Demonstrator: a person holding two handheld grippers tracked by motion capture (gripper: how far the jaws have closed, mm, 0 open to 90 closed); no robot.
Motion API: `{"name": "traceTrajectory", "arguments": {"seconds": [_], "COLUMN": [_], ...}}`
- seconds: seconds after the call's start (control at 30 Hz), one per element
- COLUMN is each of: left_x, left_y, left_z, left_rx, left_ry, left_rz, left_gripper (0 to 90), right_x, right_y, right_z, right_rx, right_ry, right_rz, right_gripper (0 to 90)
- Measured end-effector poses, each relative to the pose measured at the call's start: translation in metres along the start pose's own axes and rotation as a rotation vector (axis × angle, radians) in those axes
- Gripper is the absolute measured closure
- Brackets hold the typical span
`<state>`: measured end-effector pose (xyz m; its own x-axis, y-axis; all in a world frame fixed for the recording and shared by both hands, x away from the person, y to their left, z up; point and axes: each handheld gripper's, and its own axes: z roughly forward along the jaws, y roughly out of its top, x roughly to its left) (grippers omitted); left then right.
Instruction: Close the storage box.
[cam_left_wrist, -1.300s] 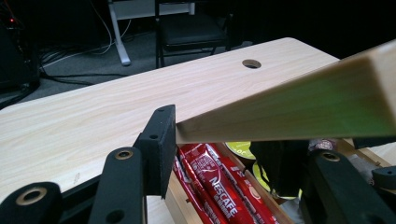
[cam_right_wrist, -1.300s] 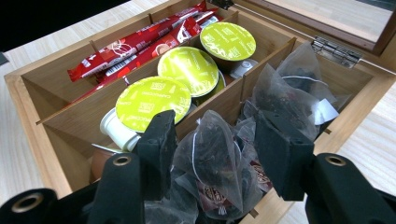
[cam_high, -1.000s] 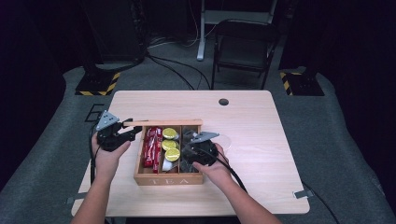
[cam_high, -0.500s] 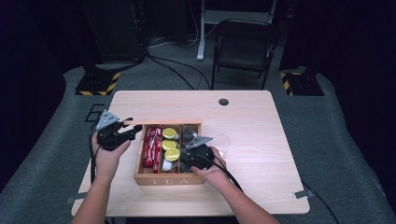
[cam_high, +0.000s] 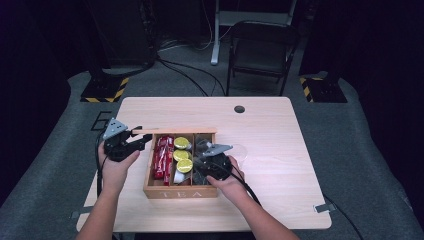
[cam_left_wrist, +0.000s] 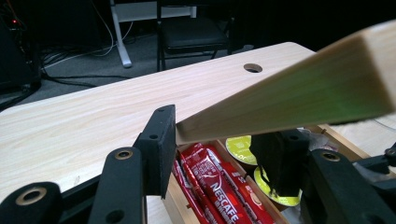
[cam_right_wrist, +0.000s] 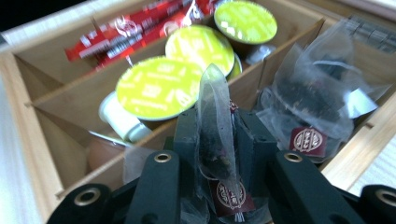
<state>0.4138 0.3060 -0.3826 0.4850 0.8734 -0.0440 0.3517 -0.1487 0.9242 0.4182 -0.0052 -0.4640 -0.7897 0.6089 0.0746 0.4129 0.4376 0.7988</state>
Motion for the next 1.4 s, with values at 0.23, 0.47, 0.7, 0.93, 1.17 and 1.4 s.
{"name": "traceTrajectory", "arguments": {"seconds": [0.23, 0.47, 0.7, 0.93, 1.17, 1.4], "left_x": [0.000, -0.001, -0.001, -0.001, 0.000, -0.001], "left_y": [0.000, -0.001, -0.001, -0.002, -0.002, -0.002], "left_z": [-0.001, -0.001, -0.001, -0.001, -0.002, -0.002], "left_rx": [0.005, 0.004, 0.005, 0.007, 0.009, 0.008], "left_ry": [-0.003, -0.001, -0.002, -0.003, -0.009, -0.007], "left_rz": [0.003, 0.007, 0.007, 0.008, 0.009, 0.006], "left_gripper": [50.5, 50.5, 50.5, 50.5, 50.4, 50.4], "right_x": [0.001, 0.002, -0.002, -0.014, -0.026, -0.043], "right_y": [0.006, 0.013, 0.013, 0.011, 0.008, 0.001], "right_z": [-0.011, -0.031, -0.049, -0.067, -0.078, -0.091], "right_rx": [-0.032, -0.082, -0.110, -0.136, -0.148, -0.159], "right_ry": [0.007, 0.002, -0.016, -0.054, -0.090, -0.134], "right_rz": [-0.003, 0.000, 0.003, 0.026, 0.041, 0.065], "right_gripper": [71.6, 71.6, 71.6, 71.6, 71.7, 71.6]}}
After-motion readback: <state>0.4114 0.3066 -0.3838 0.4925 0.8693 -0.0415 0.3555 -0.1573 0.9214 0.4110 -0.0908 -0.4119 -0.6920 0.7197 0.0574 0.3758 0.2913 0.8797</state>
